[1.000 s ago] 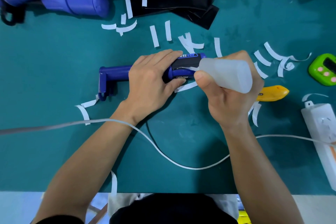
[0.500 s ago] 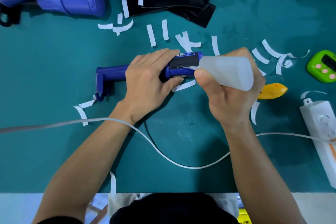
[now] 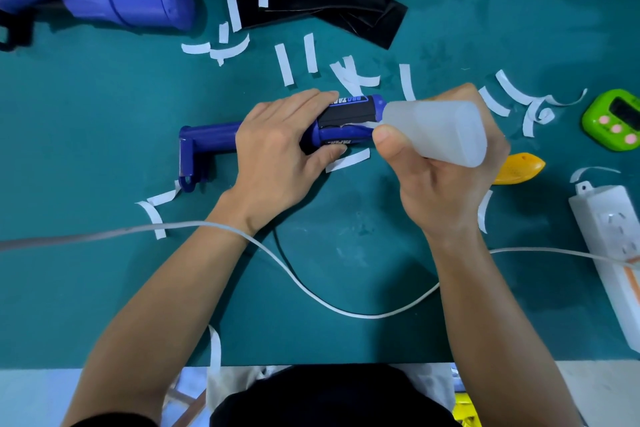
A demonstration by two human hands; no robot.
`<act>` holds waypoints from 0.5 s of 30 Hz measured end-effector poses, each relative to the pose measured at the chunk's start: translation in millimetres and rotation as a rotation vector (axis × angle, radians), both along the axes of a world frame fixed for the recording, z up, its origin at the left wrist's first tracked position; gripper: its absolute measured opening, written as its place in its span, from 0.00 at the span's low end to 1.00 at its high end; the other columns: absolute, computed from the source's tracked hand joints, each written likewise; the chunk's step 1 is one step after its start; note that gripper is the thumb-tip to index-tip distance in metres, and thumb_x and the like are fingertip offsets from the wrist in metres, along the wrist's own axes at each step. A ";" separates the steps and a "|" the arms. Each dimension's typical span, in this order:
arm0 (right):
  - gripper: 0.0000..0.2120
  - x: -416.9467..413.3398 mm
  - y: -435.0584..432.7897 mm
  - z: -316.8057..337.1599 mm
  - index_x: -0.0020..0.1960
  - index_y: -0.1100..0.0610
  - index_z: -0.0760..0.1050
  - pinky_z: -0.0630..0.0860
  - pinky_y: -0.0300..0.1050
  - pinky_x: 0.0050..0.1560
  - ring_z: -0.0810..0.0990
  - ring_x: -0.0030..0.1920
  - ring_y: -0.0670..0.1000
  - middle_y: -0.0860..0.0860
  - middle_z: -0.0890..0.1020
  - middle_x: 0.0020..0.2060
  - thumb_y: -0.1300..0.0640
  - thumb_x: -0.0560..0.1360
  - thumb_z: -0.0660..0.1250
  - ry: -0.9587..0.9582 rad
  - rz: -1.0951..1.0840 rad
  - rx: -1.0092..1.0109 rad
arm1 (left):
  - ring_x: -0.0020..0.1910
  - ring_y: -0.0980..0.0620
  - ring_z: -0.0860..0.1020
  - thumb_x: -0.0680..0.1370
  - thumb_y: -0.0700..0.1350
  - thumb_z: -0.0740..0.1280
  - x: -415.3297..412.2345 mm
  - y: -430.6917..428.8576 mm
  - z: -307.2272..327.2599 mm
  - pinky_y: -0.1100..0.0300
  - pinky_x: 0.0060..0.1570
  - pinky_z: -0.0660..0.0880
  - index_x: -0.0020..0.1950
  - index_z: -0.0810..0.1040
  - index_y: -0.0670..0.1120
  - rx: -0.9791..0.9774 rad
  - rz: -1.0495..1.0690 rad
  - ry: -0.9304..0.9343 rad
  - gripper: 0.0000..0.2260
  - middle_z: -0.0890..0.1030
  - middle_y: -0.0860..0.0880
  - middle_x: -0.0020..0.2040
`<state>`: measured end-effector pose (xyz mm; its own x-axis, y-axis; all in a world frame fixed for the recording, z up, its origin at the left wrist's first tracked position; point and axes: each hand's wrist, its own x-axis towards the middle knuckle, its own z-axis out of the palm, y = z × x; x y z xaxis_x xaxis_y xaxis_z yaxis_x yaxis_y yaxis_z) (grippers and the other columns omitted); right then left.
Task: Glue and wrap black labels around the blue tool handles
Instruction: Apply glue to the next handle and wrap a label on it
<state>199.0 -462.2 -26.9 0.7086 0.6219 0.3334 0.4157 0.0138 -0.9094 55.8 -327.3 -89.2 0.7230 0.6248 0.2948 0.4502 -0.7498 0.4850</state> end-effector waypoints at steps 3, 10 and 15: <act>0.11 1.5 -0.9 -0.4 0.46 0.54 0.75 0.70 0.37 0.37 0.73 0.36 0.46 0.30 0.76 0.38 0.52 0.74 0.76 0.000 -0.011 -0.017 | 0.59 0.51 0.80 0.73 0.59 0.76 0.1 0.7 -0.9 0.64 0.59 0.64 0.69 0.81 0.50 0.006 -0.002 -0.003 0.27 0.83 0.53 0.65; 0.10 3.6 -1.8 1.4 0.45 0.50 0.74 0.70 0.37 0.37 0.73 0.36 0.46 0.31 0.76 0.38 0.52 0.74 0.76 -0.019 -0.020 -0.026 | 0.59 0.51 0.80 0.74 0.60 0.76 -0.5 2.1 -3.0 0.64 0.59 0.64 0.69 0.81 0.50 0.018 -0.010 -0.017 0.26 0.83 0.53 0.64; 0.12 4.7 -1.7 4.3 0.45 0.51 0.72 0.68 0.34 0.37 0.72 0.36 0.45 0.31 0.74 0.37 0.52 0.74 0.76 -0.036 -0.047 -0.027 | 0.59 0.51 0.80 0.74 0.60 0.75 -0.9 2.4 -5.2 0.64 0.58 0.64 0.69 0.81 0.50 0.021 -0.009 -0.022 0.26 0.83 0.53 0.64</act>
